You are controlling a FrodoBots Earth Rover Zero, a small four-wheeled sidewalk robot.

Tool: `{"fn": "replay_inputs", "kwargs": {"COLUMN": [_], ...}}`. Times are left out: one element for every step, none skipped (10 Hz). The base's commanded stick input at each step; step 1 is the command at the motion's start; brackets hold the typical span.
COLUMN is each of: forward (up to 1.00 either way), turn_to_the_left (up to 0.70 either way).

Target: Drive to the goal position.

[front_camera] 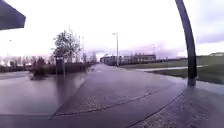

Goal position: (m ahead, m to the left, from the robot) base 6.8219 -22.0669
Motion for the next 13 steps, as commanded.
{"fn": "replay_inputs", "kwargs": {"forward": [0.7, 0.7, 0.7, 0.7, 0.7, 0.7, 0.7, 0.7, 0.7, 0.7, 0.7, 0.7, 0.7], "turn_to_the_left": [0.0, 0.0, 0.0, 0.0, 0.0, 0.0, 0.0, 0.0, 0.0, 0.0, 0.0, 0.0, 0.0]}}
